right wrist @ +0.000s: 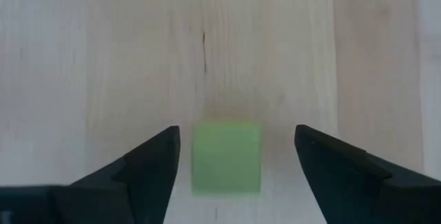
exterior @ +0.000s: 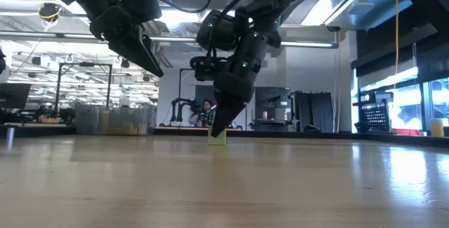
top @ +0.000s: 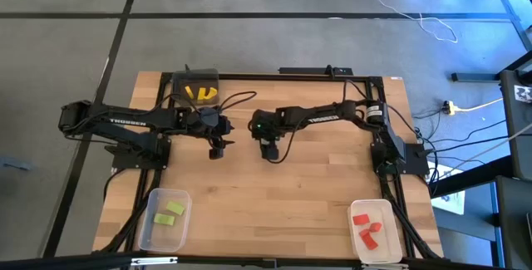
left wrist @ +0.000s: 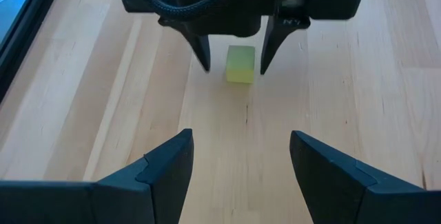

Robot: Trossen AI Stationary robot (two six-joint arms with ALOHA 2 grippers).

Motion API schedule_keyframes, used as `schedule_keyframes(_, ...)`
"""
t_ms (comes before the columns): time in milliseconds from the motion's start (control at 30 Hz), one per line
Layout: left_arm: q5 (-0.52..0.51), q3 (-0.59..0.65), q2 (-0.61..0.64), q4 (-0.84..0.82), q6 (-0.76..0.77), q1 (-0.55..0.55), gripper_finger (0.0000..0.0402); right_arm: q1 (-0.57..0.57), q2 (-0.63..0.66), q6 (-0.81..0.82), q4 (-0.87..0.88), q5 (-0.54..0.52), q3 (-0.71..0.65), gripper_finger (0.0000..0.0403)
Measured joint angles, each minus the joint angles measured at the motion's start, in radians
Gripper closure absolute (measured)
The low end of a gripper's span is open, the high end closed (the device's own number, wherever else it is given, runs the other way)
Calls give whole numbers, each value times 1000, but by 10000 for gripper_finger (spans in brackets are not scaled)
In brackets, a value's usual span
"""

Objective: Sort & place blocks by color
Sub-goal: Put the green block into the transparent bin

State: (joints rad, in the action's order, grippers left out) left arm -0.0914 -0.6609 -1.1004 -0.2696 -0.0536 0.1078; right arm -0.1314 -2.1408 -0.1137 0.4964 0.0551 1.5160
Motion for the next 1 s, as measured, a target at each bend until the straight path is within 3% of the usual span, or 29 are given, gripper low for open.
schedule_keyframes(100,0,0,0,0,0,0,170,0,0,-9,69,0,30,121)
schedule_keyframes(567,0,0,0,-1,-1,0,170,5,-46,-26,61,-12,34,155)
schedule_keyframes(667,0,0,0,0,-1,0,170,5,-48,-26,39,-15,34,186)
schedule_keyframes(833,1,0,0,0,15,0,170,5,-50,-21,23,-17,34,275)
schedule_keyframes(1000,4,0,0,-1,152,0,170,5,-55,-25,7,0,47,274)
